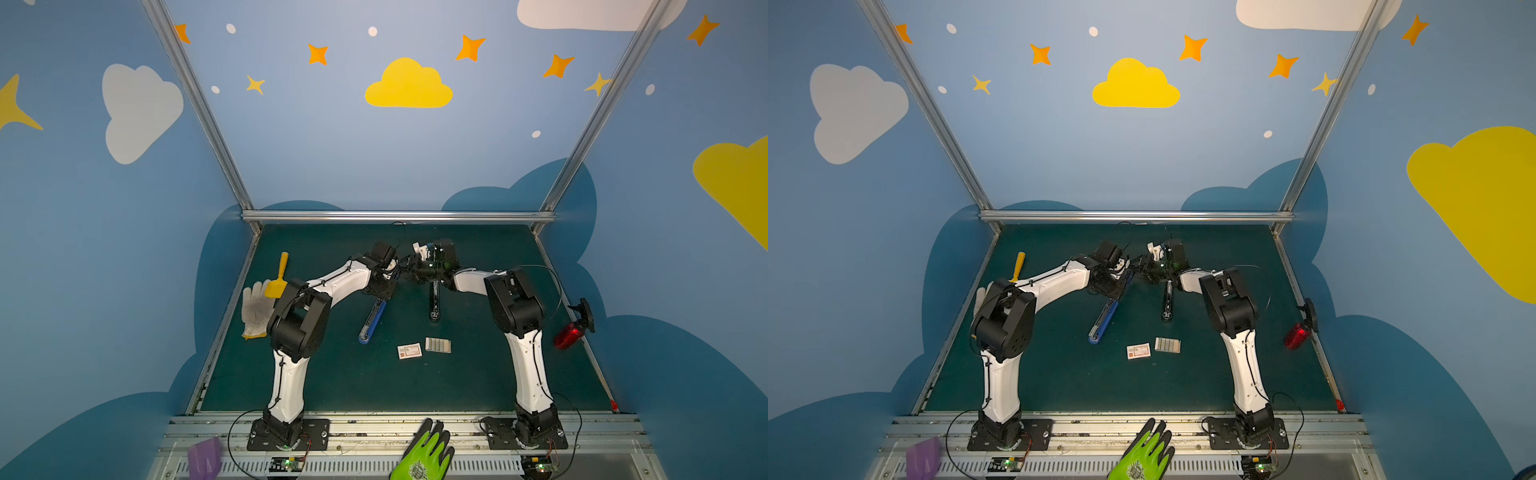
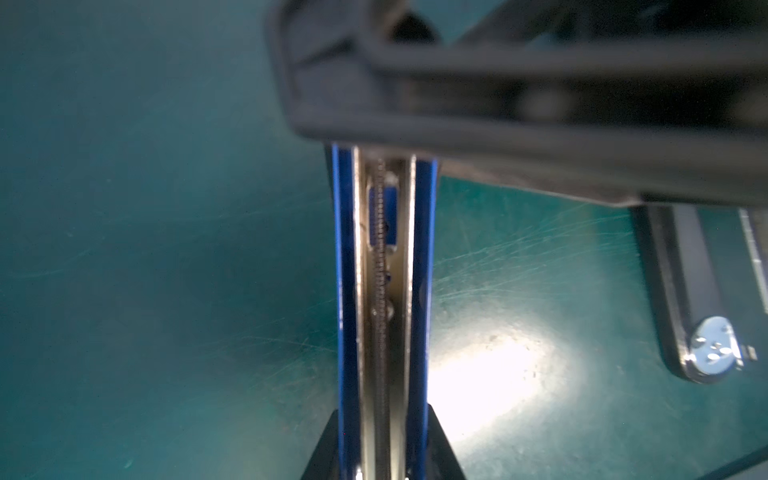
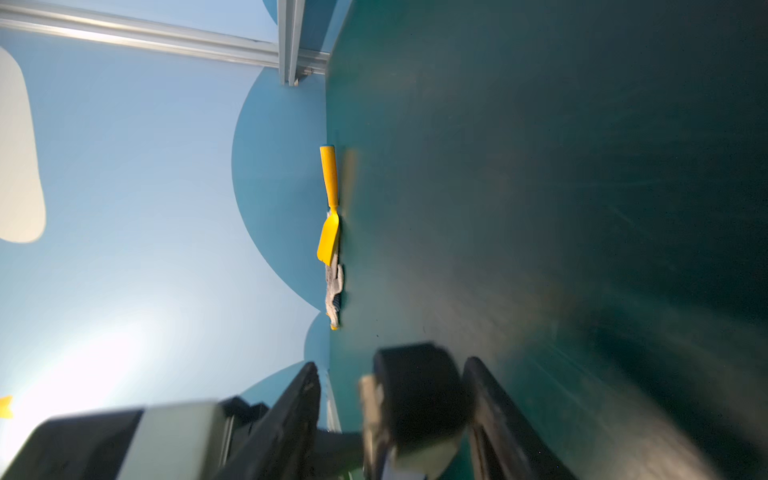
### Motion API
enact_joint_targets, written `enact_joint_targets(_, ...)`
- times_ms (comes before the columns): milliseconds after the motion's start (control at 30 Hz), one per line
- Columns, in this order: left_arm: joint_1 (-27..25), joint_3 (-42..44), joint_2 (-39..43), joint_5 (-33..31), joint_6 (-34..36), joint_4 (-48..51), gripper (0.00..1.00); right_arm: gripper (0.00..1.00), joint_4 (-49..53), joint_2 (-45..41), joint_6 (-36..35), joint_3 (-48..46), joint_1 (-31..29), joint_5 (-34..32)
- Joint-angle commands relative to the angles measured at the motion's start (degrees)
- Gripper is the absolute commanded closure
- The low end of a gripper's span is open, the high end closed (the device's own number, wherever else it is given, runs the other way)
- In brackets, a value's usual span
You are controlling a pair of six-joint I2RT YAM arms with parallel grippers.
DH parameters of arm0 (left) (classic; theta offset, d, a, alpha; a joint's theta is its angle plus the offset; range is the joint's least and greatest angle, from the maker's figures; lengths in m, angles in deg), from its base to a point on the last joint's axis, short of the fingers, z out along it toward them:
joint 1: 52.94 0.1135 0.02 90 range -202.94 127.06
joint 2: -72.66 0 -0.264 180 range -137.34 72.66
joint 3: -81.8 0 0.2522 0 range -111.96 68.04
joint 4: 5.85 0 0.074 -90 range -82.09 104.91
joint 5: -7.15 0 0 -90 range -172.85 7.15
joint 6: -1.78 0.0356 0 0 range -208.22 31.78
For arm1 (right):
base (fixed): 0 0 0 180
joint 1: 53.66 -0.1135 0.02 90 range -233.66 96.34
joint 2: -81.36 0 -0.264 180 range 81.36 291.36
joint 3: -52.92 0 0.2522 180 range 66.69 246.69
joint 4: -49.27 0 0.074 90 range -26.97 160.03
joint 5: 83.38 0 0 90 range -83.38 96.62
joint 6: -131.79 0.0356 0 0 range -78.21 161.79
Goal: Load the staples into the stapler
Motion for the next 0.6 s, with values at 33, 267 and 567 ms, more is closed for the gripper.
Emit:
enact_joint_targets(33,-0.34,-0.11,3.42,-0.7,0.12,-1.76,0.93,0.56,-3.52,1.56,1.86,1.14,-0.43,1.61)
enact_joint_targets(267,-0.6,-0.1,4.15,-1.46,-1.29,-1.09,0.65,0.74,-4.95,1.48,0.58,0.79,-0.22,2.17)
enact_joint_targets(567,-1.14,19.78,20.94,-5.1,-10.83,-8.79,0.47,0.77,-5.86,1.0,-0.65,0.87,0.71,3.22)
